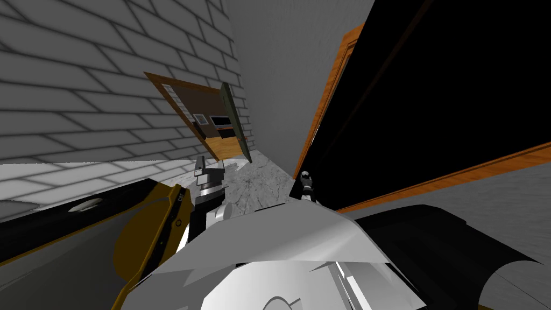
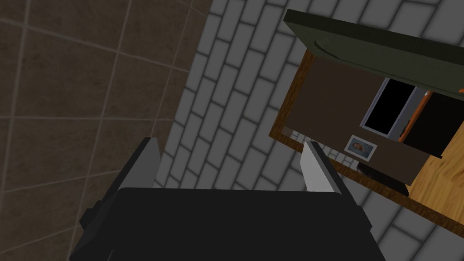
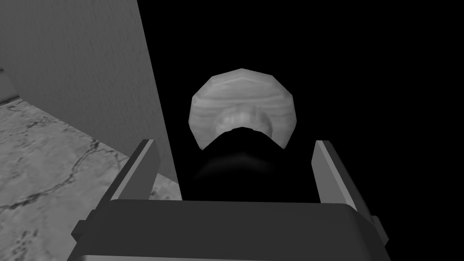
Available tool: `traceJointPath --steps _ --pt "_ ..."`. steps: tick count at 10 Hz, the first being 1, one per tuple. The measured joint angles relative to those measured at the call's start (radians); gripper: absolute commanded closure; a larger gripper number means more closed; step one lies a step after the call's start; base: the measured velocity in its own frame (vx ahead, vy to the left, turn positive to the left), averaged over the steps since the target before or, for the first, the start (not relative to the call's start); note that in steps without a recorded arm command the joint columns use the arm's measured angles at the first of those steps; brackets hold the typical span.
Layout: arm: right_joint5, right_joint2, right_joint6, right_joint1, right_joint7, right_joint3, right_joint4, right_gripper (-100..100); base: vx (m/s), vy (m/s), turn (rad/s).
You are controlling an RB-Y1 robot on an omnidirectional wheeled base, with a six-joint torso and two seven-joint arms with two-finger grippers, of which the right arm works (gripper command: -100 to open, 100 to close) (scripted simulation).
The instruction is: Pull the door open
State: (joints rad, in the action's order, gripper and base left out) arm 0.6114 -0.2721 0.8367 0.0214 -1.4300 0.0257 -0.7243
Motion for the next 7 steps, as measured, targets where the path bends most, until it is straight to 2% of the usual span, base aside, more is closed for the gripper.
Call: traceJointPath --steps 1,6,7 --pt "0.001 0.0 -0.002 0.001 0.002 0.002 -0.003 100 0.0 0.0 -0.05" --pt "0.001 -0.002 0.0 0.0 0.0 0.002 0.0 100 0.0 0.001 -0.002" --pt "0.001 -0.002 0.0 0.0 0.0 0.002 0.0 100 -0.108 0.001 0.065"
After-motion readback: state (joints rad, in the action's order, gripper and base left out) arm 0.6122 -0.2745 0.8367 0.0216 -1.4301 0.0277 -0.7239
